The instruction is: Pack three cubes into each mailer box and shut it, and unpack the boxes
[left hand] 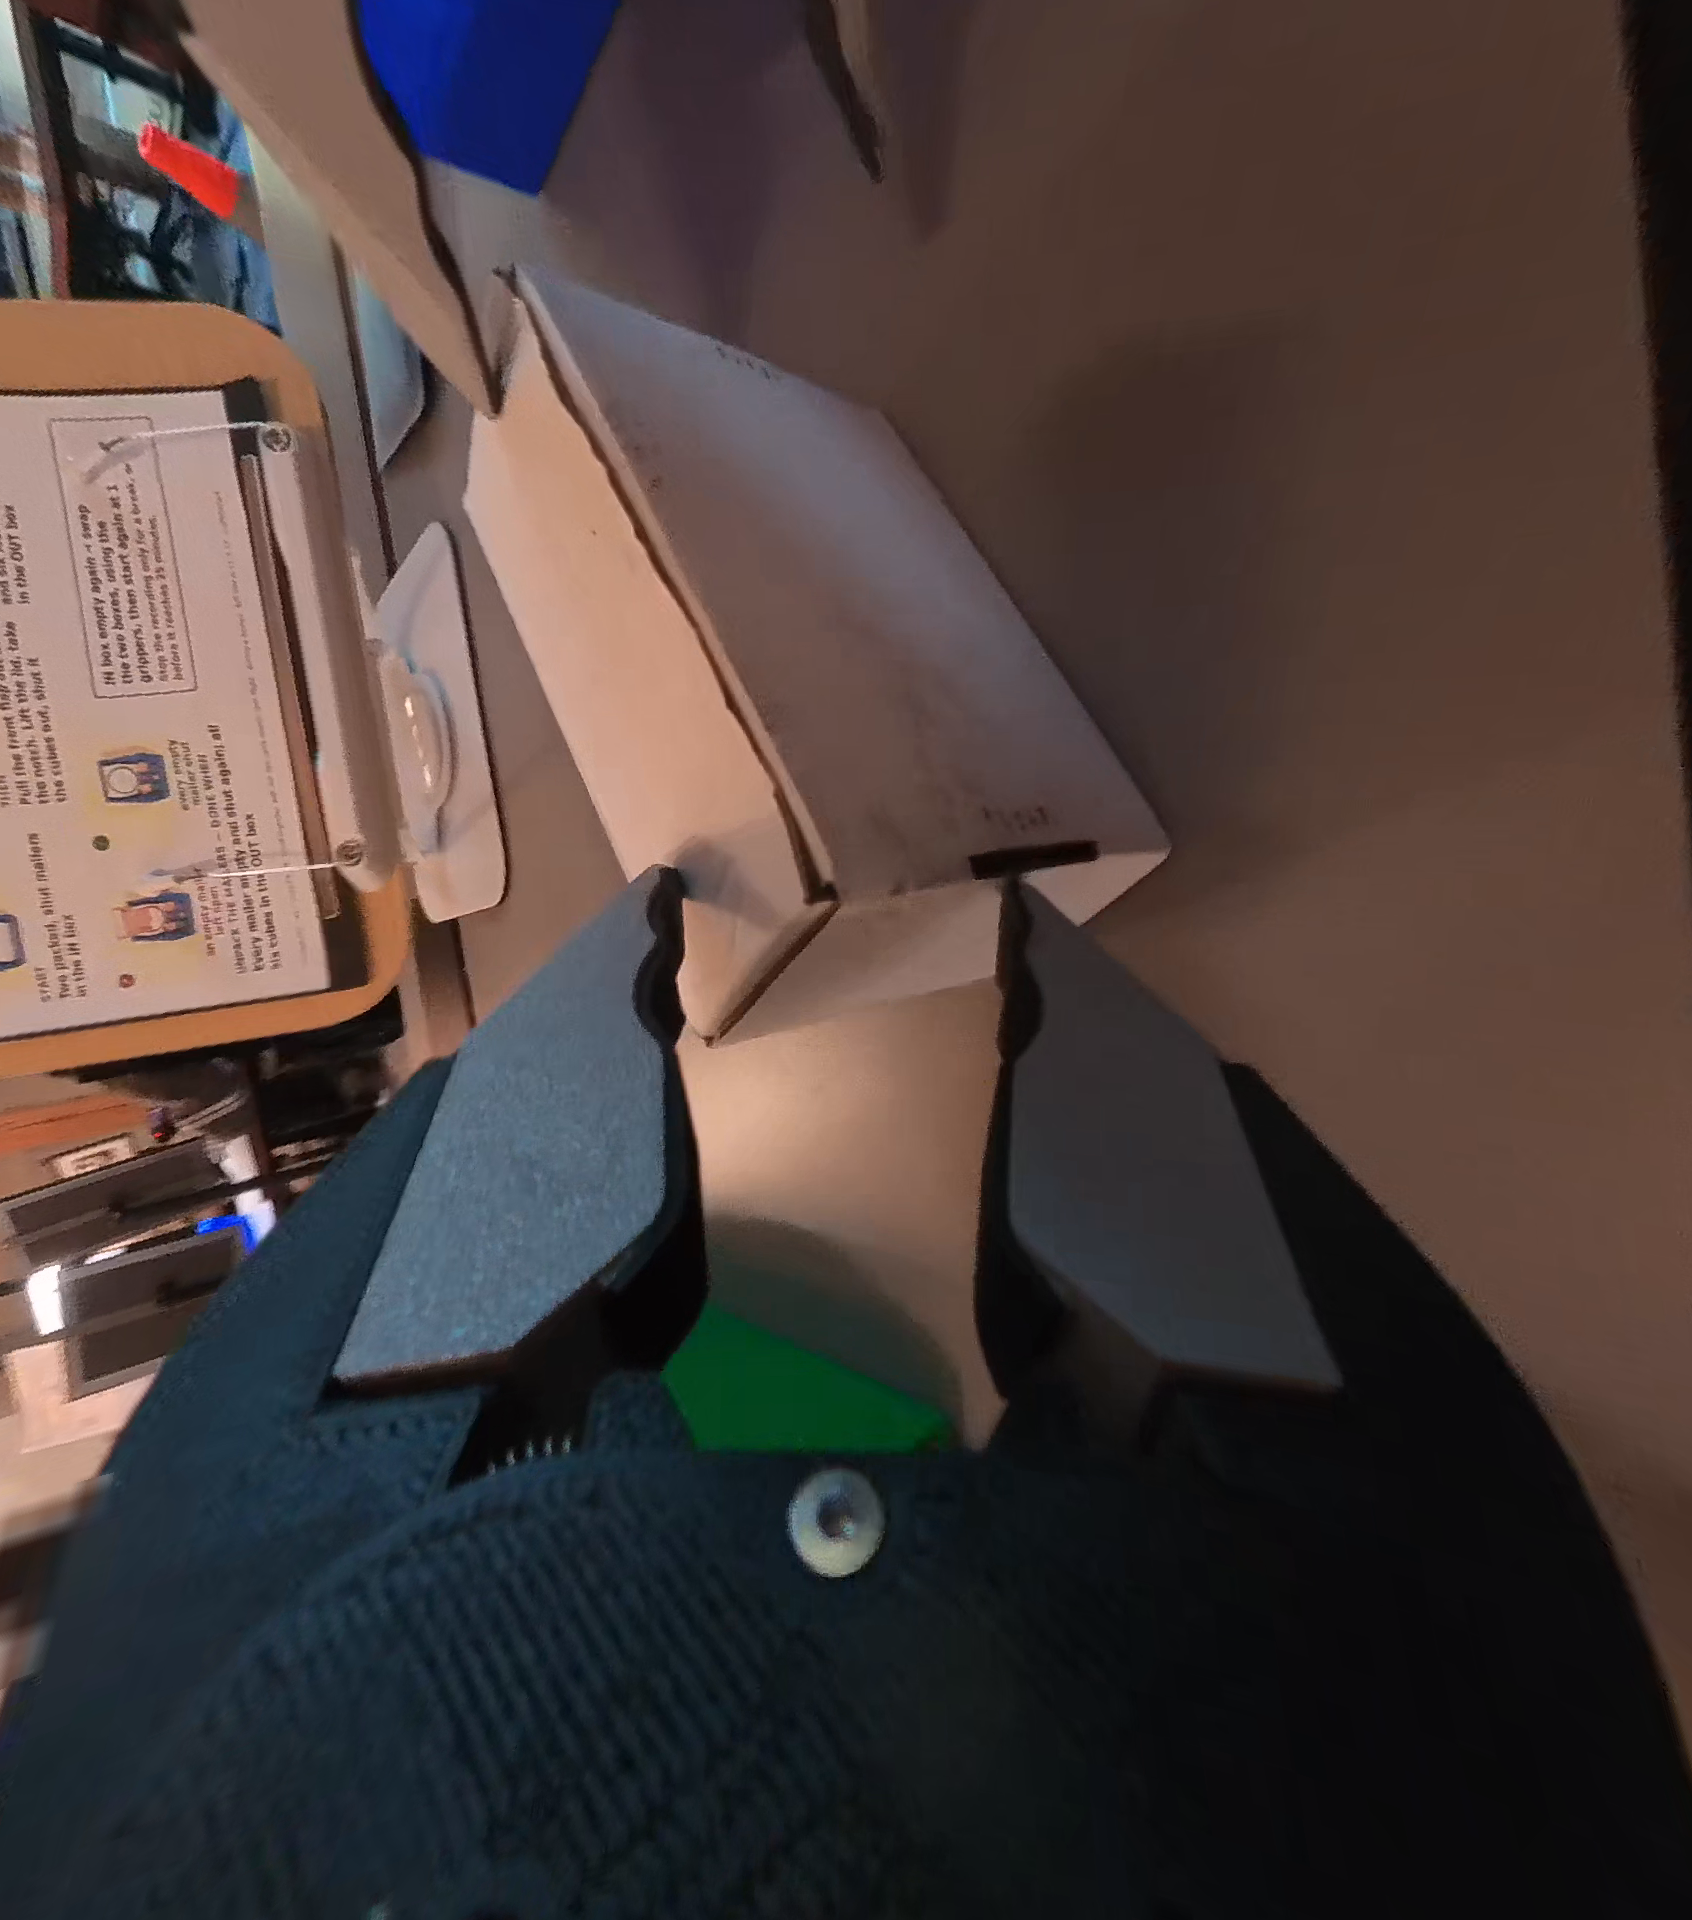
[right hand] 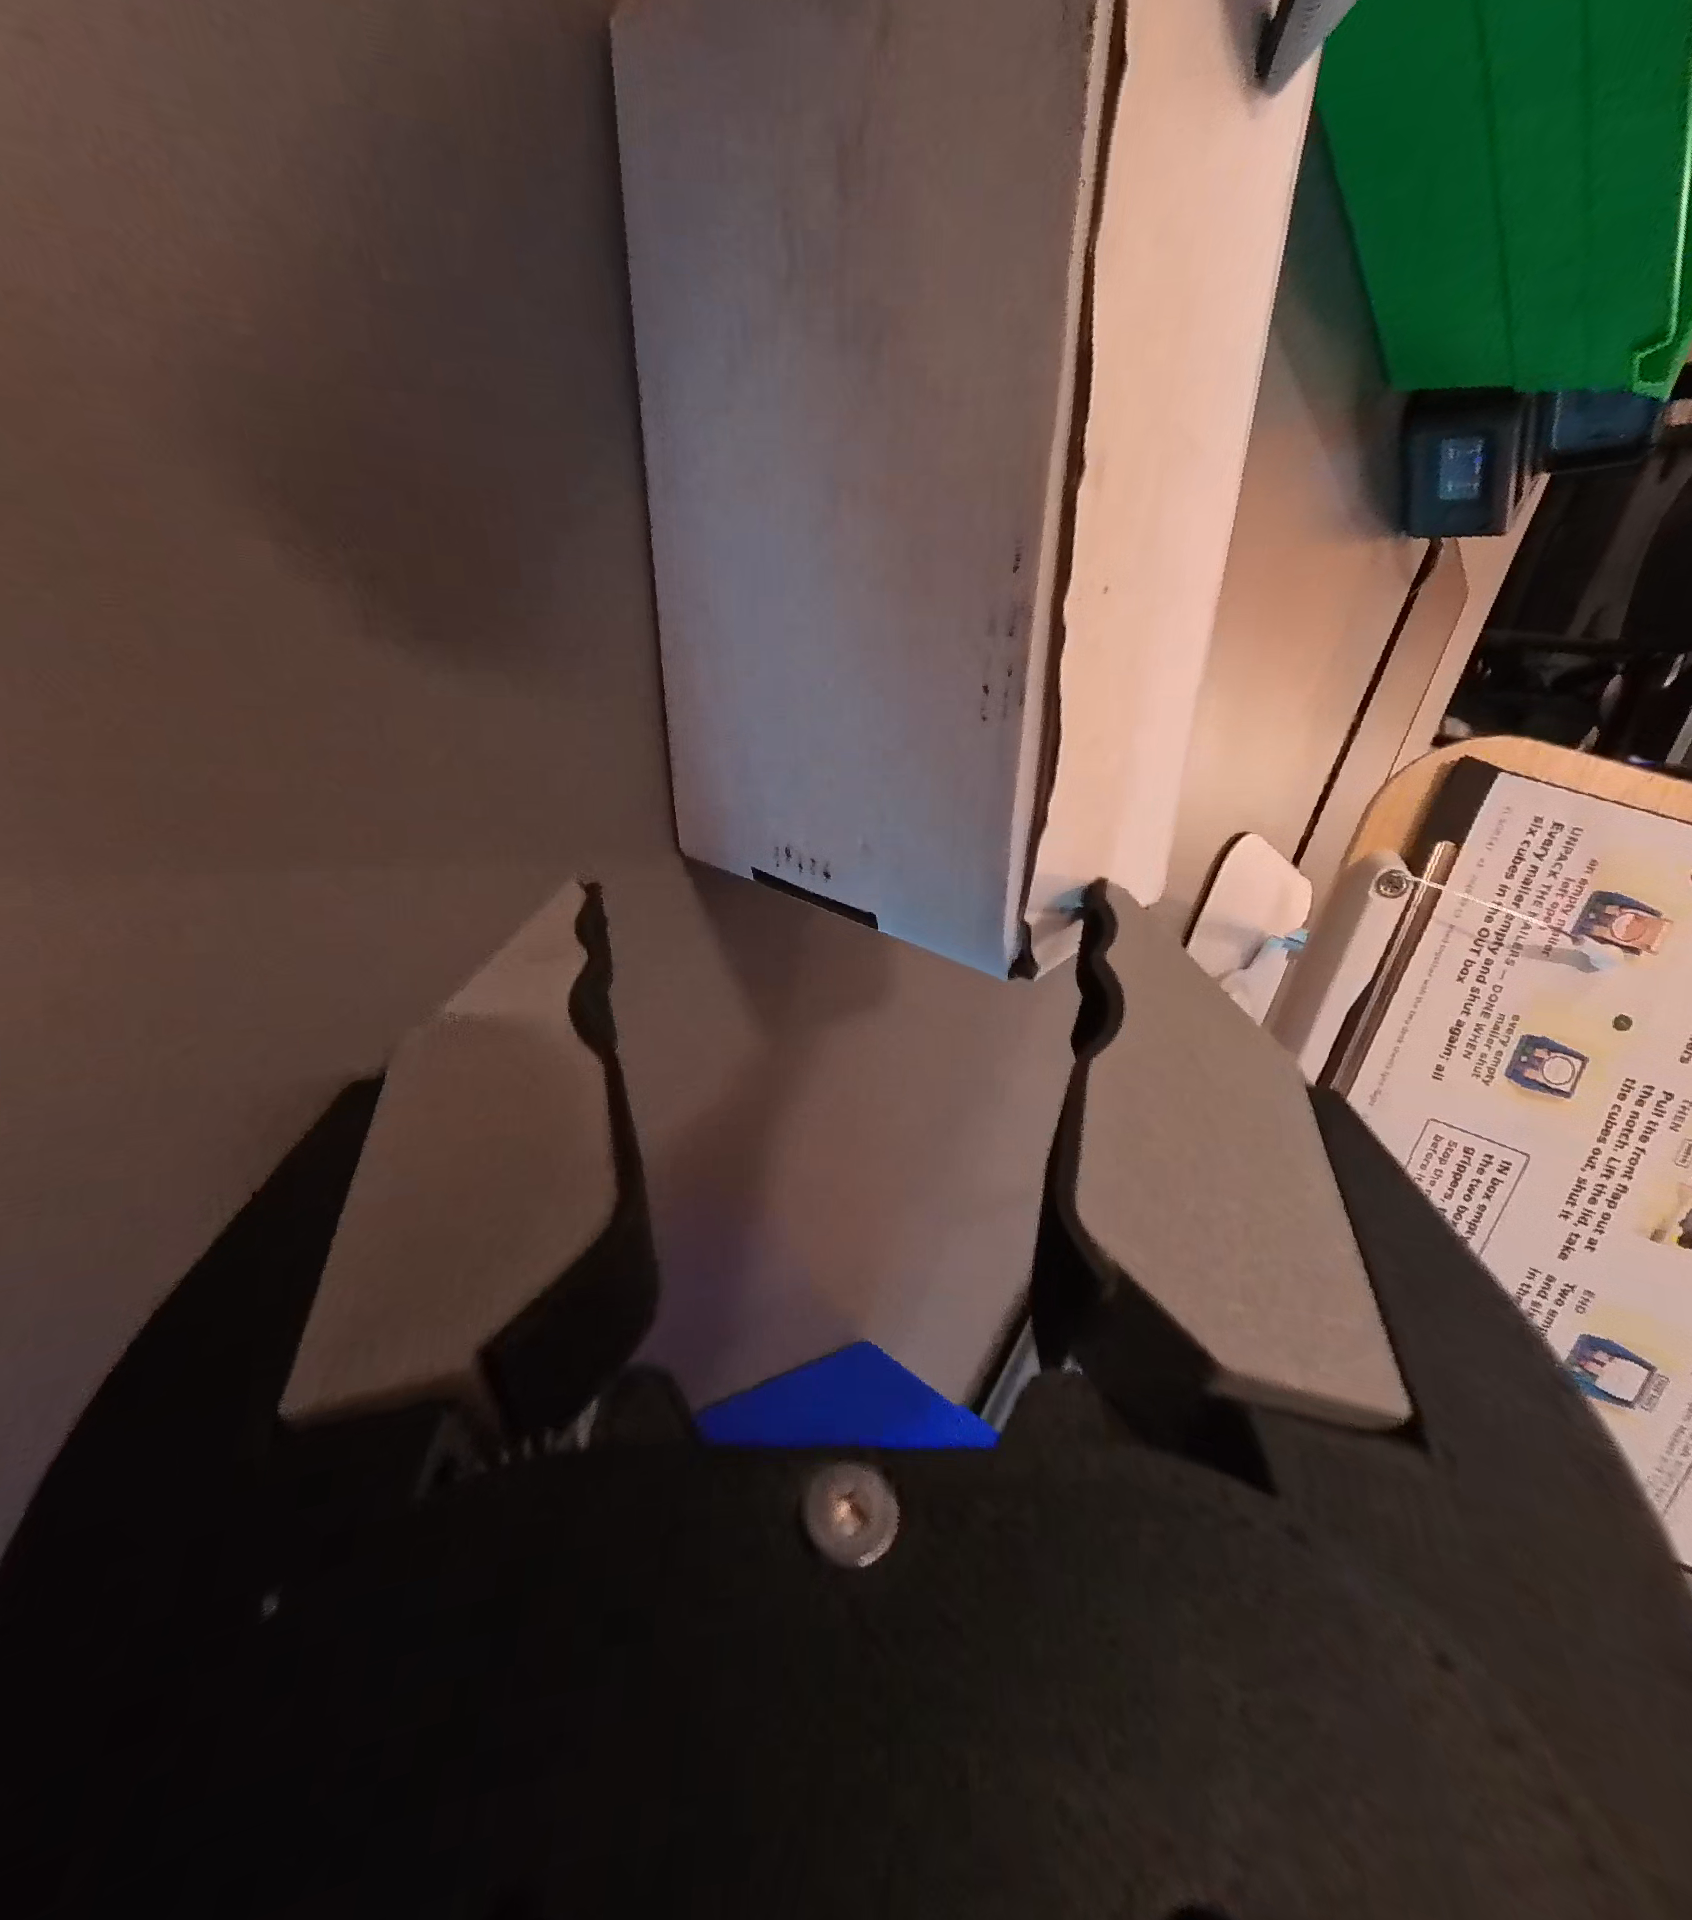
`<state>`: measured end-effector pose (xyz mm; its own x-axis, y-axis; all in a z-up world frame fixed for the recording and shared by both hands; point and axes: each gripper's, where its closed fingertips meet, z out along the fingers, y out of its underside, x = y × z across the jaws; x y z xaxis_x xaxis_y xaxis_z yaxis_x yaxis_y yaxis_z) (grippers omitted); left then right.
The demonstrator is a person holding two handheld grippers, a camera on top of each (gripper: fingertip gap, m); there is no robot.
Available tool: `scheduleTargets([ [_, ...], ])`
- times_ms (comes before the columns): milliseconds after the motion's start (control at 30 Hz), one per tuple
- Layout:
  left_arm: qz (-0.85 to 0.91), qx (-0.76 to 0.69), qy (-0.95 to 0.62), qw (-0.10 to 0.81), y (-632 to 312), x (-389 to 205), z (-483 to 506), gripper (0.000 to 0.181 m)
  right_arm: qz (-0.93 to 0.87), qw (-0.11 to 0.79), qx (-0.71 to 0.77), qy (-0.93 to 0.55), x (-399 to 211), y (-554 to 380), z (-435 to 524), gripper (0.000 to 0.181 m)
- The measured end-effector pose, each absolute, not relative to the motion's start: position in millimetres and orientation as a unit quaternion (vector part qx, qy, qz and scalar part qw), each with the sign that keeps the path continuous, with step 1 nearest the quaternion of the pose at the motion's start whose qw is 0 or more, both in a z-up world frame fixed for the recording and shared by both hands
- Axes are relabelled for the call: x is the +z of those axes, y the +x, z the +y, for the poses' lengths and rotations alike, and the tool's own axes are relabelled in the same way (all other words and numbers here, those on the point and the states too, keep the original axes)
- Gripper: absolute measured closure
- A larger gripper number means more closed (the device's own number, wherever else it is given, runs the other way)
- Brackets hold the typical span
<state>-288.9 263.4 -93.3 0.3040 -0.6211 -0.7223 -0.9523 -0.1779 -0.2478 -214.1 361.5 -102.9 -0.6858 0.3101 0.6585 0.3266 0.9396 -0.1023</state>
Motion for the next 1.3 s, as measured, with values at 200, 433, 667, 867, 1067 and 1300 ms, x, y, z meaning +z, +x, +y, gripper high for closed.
scheduleTargets([
  [200, 0.537, 0.262, -0.729, 0.334, -289.2, -94.3, 263.7, 0.119, -0.919, 0.34, 0.016, -0.198, -97.8, -215.8, 358.8, 0.101],
  [433, 0.53, 0.255, -0.732, 0.344, -288.5, -94.4, 263.5, 0.117, -0.898, 0.303, 0.189, -0.256, -63.7, -250.9, 321.5, 0.098],
  [667, 0.503, 0.247, -0.737, 0.379, -289.9, -89.8, 260.5, 0.121, -0.942, 0.171, 0.11, -0.267, -106.2, -278.9, 310.4, 0.082],
  [867, 0.446, 0.179, -0.743, 0.465, -287.3, -64.9, 235.1, 0.133, -0.951, 0.192, 0.027, -0.24, -119.0, -275.5, 317.9, 0.084],
  [1067, 0.391, 0.085, -0.756, 0.518, -284.8, -70.7, 231.0, 0.136, -0.955, 0.134, 0.069, -0.257, -98.1, -278.8, 320.2, 0.103],
  [1300, 0.339, 0.015, -0.748, 0.571, -283.9, -65.0, 228.6, 0.138, -0.965, 0.058, 0.016, -0.254, -120.4, -270.9, 316.9, 0.106],
])
